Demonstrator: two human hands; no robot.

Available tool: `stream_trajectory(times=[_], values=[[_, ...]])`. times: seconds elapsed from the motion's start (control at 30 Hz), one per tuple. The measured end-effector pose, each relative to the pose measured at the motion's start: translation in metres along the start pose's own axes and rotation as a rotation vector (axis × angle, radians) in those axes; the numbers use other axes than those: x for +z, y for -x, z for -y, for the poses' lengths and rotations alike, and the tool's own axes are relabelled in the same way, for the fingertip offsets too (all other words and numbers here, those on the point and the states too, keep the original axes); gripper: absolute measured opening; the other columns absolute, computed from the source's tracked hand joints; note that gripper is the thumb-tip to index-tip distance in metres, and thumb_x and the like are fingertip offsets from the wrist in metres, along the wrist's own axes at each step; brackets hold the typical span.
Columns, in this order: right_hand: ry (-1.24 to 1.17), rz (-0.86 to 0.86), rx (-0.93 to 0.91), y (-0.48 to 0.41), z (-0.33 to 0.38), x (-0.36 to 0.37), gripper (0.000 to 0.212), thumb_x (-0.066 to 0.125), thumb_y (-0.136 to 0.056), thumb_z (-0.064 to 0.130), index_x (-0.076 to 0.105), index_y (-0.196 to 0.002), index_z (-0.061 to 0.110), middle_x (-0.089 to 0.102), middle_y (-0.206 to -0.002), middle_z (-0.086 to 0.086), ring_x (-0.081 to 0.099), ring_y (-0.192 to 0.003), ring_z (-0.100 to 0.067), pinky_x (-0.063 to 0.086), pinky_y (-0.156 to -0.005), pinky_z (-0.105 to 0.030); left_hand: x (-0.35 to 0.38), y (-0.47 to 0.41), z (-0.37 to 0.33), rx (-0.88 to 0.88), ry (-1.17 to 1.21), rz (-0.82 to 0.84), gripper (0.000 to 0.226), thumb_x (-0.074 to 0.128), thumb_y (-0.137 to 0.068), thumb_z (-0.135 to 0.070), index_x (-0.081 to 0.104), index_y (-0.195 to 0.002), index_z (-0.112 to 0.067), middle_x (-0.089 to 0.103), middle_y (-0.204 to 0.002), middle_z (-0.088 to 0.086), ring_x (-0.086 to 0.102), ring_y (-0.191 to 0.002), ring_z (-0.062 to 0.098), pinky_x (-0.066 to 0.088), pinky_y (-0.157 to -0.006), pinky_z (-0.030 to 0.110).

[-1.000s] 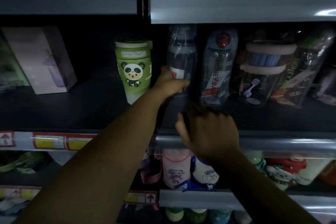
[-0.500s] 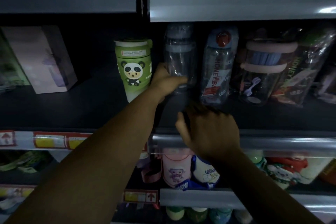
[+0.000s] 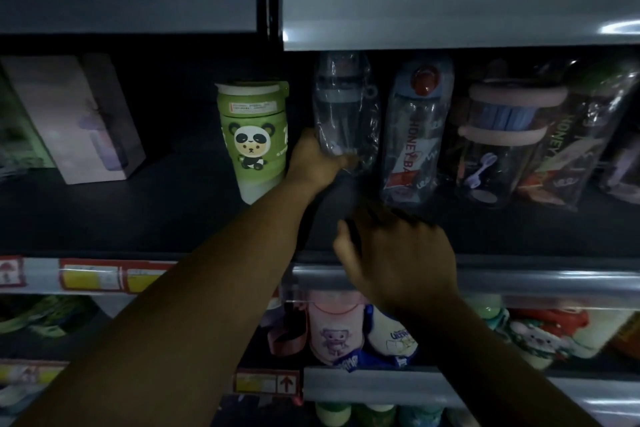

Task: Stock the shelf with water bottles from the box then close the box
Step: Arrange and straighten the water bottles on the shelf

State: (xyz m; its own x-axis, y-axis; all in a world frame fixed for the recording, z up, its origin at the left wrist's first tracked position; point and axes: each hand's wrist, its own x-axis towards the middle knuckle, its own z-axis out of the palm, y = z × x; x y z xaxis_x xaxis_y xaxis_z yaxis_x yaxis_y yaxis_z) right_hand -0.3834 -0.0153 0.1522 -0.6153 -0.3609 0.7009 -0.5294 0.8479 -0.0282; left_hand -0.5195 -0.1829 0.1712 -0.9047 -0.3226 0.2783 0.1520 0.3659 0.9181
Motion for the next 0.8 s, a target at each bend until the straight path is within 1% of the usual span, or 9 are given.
stream_trajectory(times=[0.07,0.17,0.27,0.4,0.5,0.63,0.67,0.73,0.8], values=[[0.010,-0.008,-0.006,0.001,-0.001,0.002,0.039,0.042,-0.097,0.047,0.062,-0.071,0.024,0.060,-0.066,0.003,0.043,-0.050,-0.013,0.018,-0.052,-0.023,-0.001,-0.002,-0.002,0.009,0.008,-0.002,0.070,0.095,-0.069,-0.015,0.061,-0.129,-0.008,0.072,-0.119,0.006,0.069,-0.107,0.021,0.058,-0.096,0.038],[-0.007,-0.037,-0.023,0.002,-0.002,0.005,0.039,0.044,-0.096,0.044,0.062,-0.070,0.022,0.061,-0.066,0.000,0.054,-0.051,-0.019,0.025,-0.052,-0.024,0.003,-0.008,-0.002,0.008,0.023,0.006,0.064,0.093,-0.073,-0.013,0.060,-0.128,-0.008,0.070,-0.118,0.005,0.067,-0.107,0.021,0.056,-0.097,0.037],[-0.001,-0.026,-0.023,0.001,-0.003,0.005,0.039,0.043,-0.096,0.045,0.062,-0.070,0.022,0.060,-0.067,0.001,0.053,-0.051,-0.017,0.024,-0.051,-0.024,0.006,-0.015,-0.002,-0.005,0.021,0.015,0.059,0.091,-0.075,-0.010,0.062,-0.126,-0.009,0.070,-0.117,0.003,0.066,-0.108,0.021,0.056,-0.097,0.037],[0.000,-0.035,-0.037,0.001,-0.004,0.006,0.038,0.046,-0.096,0.044,0.061,-0.068,0.022,0.059,-0.066,0.001,0.052,-0.050,-0.017,0.021,-0.052,-0.023,0.010,-0.021,-0.003,-0.014,0.001,0.020,0.065,0.091,-0.075,-0.012,0.060,-0.133,-0.009,0.069,-0.126,0.007,0.065,-0.111,0.021,0.054,-0.098,0.035],[0.003,-0.031,-0.043,0.001,-0.004,0.006,0.039,0.045,-0.096,0.044,0.063,-0.069,0.021,0.061,-0.066,0.000,0.054,-0.050,-0.019,0.024,-0.052,-0.023,0.010,-0.019,-0.005,-0.030,-0.002,0.022,0.068,0.091,-0.075,-0.014,0.059,-0.135,-0.010,0.069,-0.128,0.006,0.065,-0.114,0.022,0.054,-0.098,0.034],[0.036,-0.015,-0.030,0.001,-0.004,0.004,0.040,0.045,-0.096,0.046,0.060,-0.067,0.023,0.059,-0.064,0.001,0.041,-0.048,-0.015,0.016,-0.052,-0.023,0.005,-0.006,-0.015,-0.056,-0.048,0.075,0.076,0.095,-0.070,-0.025,0.058,-0.136,-0.013,0.068,-0.128,0.002,0.064,-0.114,0.019,0.053,-0.100,0.033],[0.043,-0.015,-0.030,0.001,-0.004,0.004,0.040,0.045,-0.095,0.046,0.060,-0.066,0.023,0.059,-0.063,0.001,0.041,-0.048,-0.015,0.015,-0.052,-0.023,0.002,0.001,-0.019,-0.063,-0.064,0.107,0.075,0.095,-0.069,-0.027,0.060,-0.134,-0.014,0.068,-0.127,0.001,0.065,-0.114,0.019,0.053,-0.100,0.032],[0.051,-0.024,-0.041,0.002,-0.004,0.005,0.040,0.046,-0.095,0.044,0.060,-0.065,0.022,0.060,-0.063,0.000,0.049,-0.048,-0.019,0.018,-0.053,-0.024,-0.004,0.020,-0.026,-0.052,-0.054,0.166,0.056,0.093,-0.074,-0.022,0.068,-0.124,-0.016,0.072,-0.119,0.000,0.067,-0.112,0.018,0.054,-0.098,0.028],[0.052,-0.033,-0.045,0.002,-0.004,0.006,0.039,0.048,-0.095,0.044,0.060,-0.065,0.021,0.061,-0.063,-0.001,0.052,-0.048,-0.020,0.020,-0.053,-0.024,-0.013,0.044,-0.033,0.008,-0.048,0.172,0.033,0.087,-0.081,-0.018,0.070,-0.109,-0.022,0.072,-0.103,-0.007,0.070,-0.103,0.012,0.054,-0.086,0.016]])
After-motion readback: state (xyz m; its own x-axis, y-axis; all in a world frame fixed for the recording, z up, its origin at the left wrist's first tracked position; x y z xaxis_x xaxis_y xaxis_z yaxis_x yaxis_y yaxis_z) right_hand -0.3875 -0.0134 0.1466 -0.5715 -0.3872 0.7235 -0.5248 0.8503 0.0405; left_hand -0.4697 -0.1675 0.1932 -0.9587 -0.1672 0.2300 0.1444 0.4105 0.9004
